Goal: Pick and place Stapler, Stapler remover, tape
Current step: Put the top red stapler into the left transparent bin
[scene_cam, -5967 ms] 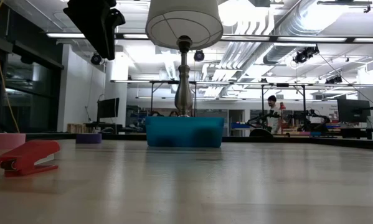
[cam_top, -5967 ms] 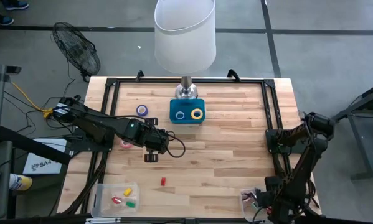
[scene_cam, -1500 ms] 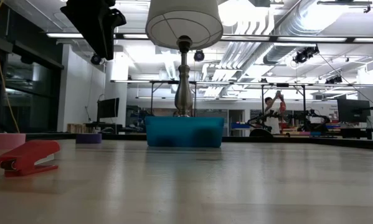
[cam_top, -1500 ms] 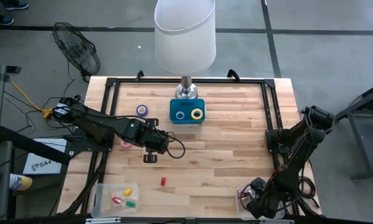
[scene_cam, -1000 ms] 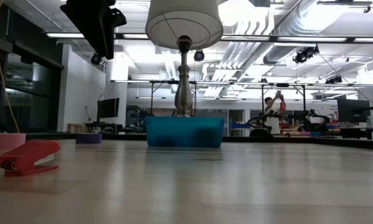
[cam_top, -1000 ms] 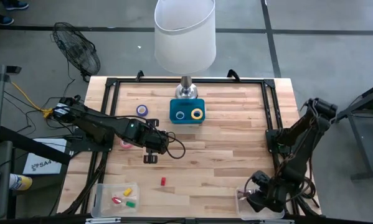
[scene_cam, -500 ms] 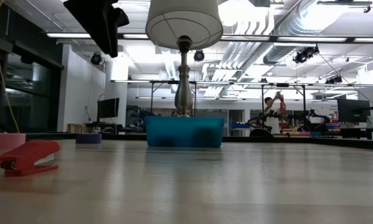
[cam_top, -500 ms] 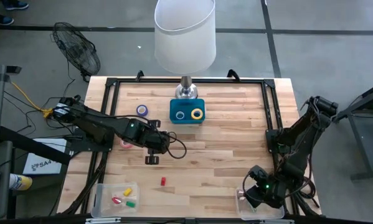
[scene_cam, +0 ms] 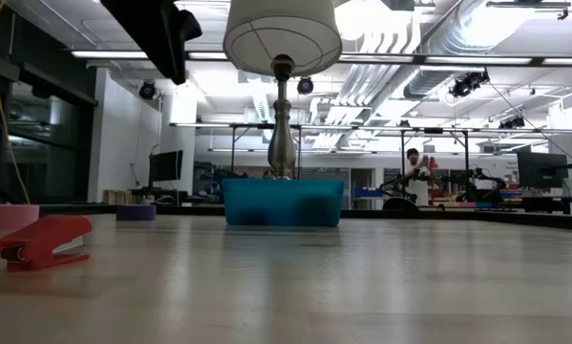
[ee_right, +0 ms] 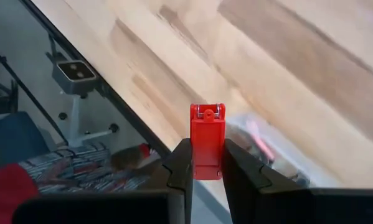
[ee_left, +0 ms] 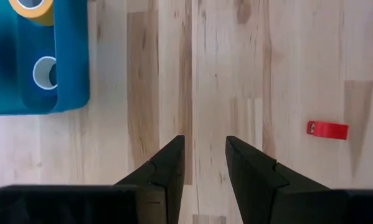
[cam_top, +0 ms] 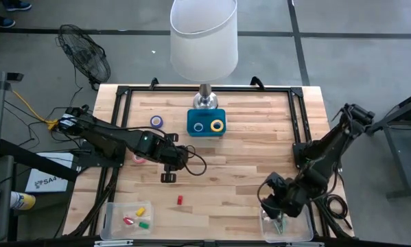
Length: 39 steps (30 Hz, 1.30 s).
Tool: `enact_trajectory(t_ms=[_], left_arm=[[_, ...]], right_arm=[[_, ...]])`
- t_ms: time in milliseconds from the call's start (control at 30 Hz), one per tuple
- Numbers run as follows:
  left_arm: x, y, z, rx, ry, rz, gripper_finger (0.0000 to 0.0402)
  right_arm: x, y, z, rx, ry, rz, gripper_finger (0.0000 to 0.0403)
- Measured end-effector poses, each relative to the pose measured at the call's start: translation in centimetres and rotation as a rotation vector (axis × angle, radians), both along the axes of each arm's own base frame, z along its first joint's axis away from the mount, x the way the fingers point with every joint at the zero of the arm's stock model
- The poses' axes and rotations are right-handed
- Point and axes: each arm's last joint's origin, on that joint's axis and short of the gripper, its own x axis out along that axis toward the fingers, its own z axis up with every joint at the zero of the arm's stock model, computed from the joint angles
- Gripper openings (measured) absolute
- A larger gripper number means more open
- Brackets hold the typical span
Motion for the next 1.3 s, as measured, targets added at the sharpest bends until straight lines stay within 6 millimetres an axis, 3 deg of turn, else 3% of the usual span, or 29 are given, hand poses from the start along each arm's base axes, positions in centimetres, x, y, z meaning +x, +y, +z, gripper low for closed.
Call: enact_trajectory(t_ms=[433,967,1300], left_arm=[[0.7,-0.2,0.3,-0.028,-0.075,-0.002,0.0113],[0.7,-0.2,0.3,-0.02,-0.076,0.001,0.0113],[1.4,-0.3,0.8,-0.01,-0.166,-0.01,0.0113]], right_arm=[[2.8,-3.3,0.3,-0.108,-0.068,0.039,0.0051],[6.6,-6.6,1.4,-0.322,-0.335,0.028,0.0051],[7.8,-8.3,1.8,-0.403,-0.392,0.071,0.0051]])
